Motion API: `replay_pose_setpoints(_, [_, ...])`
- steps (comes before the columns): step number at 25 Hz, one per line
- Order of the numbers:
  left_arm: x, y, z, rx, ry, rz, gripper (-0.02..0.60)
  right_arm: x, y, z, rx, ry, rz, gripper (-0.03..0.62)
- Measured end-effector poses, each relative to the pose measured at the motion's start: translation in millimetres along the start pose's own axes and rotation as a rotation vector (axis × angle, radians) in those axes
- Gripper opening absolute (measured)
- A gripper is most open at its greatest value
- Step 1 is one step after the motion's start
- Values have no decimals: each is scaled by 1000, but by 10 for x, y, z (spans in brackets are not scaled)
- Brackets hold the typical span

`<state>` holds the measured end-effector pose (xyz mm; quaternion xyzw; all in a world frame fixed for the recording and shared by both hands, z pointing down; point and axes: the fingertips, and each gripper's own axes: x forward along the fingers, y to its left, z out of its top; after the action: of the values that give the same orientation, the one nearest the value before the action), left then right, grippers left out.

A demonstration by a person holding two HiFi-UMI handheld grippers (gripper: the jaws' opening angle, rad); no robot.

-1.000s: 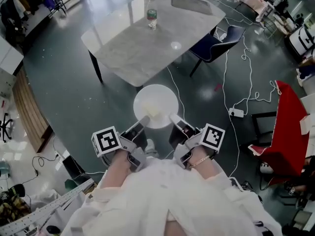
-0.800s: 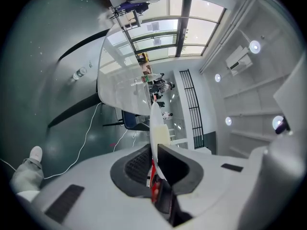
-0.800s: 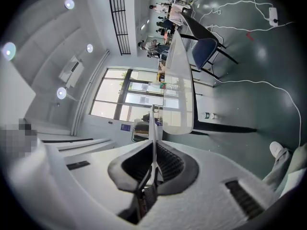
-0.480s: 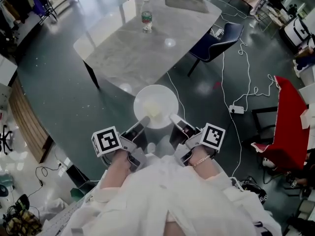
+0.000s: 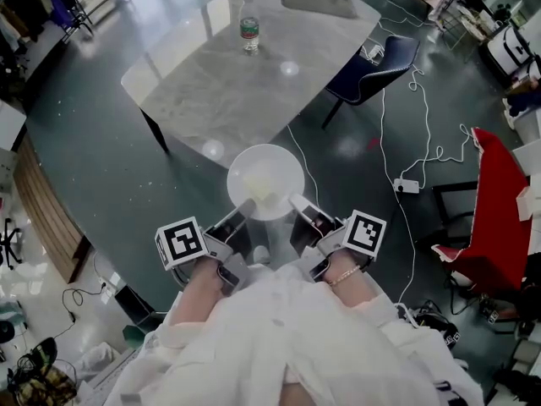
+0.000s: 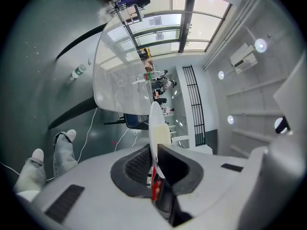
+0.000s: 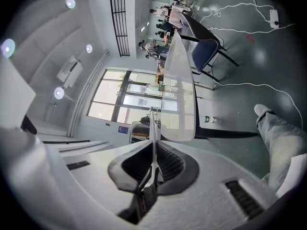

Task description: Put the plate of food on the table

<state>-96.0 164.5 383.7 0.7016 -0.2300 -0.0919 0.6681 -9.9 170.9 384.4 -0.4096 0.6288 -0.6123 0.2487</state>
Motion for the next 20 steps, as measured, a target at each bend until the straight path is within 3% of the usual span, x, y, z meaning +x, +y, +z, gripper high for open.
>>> replay_pose_setpoints(8, [166,17,182,-43,-21,23,34,188,-20,194,-8,4,-5,14])
replay_pose_setpoints(11, [186,54,181,-21,-23,8,34,188,-49,199,-17,4,6,14])
replay_pose_setpoints(20, [954,-93,886,-41,-30,9,34,782,44,1090,-17,17,3,14])
